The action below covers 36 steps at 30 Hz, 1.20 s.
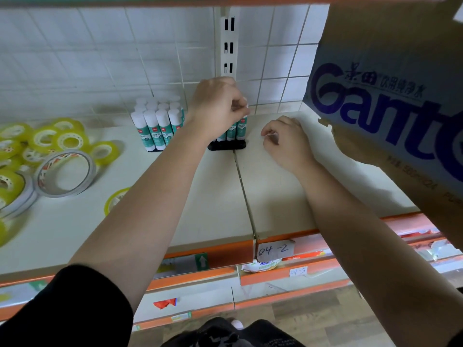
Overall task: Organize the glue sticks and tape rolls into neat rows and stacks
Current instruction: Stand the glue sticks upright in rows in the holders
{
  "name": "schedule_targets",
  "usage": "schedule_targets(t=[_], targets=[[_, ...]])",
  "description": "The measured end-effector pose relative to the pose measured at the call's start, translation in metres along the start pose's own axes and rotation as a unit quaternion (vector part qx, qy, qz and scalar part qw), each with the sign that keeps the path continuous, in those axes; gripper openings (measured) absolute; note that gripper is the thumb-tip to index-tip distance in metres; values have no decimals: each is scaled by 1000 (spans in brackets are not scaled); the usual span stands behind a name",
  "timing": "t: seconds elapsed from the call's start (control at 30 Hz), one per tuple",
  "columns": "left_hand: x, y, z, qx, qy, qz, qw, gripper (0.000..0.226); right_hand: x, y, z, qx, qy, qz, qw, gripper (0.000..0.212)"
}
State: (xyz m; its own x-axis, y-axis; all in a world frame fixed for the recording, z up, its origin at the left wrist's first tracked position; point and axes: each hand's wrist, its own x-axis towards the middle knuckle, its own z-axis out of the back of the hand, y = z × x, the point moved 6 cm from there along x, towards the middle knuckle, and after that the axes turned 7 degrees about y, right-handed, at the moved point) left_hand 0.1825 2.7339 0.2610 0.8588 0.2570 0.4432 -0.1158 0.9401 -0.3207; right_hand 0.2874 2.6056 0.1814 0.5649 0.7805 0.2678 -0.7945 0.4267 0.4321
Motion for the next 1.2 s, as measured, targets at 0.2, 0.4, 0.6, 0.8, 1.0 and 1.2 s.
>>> schedule_targets(t=[0.2,0.4,0.6,0.8,1.0,1.2], targets=[[-1,0,-7,8,-10,2,1000,16,1,-1,0,-6,-2,-5,1000,16],[-5,0,-7,12,-27,9,1000,15,-3,3,0,-20,-2,2,1000,18],[-9,-2,-2,17,-4,-6,1000,16,-5,4,4,5,-5,9,1000,20],[-33,-6,2,4,-25,-24,999,27,-7,23,20,62,-63,24,996,8],[-73,-4,40,68,-87,-25,994,17,-11,69,36,144,-110,66,981,15],[-140,26,88,78,-97,29,992,19,-17,154,20,177,-93,163,966,16]])
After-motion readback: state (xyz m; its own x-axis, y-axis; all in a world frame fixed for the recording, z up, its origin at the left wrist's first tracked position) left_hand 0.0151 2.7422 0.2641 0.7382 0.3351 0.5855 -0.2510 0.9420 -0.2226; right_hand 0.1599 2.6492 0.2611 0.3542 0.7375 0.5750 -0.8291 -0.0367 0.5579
